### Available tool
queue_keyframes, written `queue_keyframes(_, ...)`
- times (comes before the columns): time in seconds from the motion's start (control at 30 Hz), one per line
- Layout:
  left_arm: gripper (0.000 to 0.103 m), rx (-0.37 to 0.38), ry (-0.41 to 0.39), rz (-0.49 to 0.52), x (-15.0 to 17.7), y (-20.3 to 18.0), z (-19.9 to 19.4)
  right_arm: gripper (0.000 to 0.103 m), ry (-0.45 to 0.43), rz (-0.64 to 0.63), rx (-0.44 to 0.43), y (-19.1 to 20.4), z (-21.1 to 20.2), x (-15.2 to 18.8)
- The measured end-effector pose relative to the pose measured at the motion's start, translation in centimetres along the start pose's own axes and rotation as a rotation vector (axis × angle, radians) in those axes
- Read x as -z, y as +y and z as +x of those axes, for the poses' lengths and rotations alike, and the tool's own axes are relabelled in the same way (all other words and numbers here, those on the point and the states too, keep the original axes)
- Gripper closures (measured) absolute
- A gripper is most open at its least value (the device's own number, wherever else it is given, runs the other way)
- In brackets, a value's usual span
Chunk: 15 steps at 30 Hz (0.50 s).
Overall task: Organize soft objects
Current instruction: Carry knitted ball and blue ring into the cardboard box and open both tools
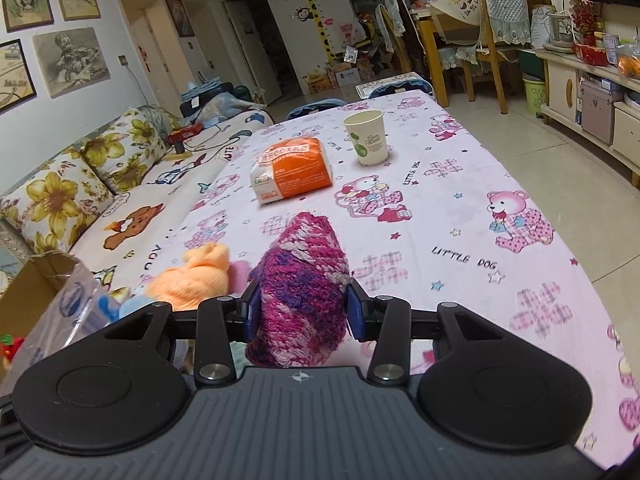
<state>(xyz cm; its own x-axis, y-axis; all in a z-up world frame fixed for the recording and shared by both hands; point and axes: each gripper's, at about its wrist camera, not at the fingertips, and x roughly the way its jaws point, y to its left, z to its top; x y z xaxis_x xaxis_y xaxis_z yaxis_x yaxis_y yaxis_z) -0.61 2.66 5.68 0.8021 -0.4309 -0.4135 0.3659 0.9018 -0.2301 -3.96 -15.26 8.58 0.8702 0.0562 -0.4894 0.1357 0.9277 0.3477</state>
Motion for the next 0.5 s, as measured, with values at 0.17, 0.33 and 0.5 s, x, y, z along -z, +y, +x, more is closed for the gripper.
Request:
queue_keyframes(0.17, 0.077, -0.033, -0.039, -0.013, -0.8, 1.2, -1.2, 0.051, 0.007, 0.008, -0.031, 1.0, -0.3, 0.5)
queue_keyframes(0.33, 0.077, -0.084, -0.088, -0.037, -1.7, 2.8, -2.8, 0.051, 0.004, 0.01, -0.092, 2.2, -0.6, 0.6)
queue_keyframes(0.5, 0.077, -0.156, -0.158, -0.055, -2.7, 4.6, -4.9, 0.05, -0.005, -0.02, -0.168, 4.4, -0.7, 0.4)
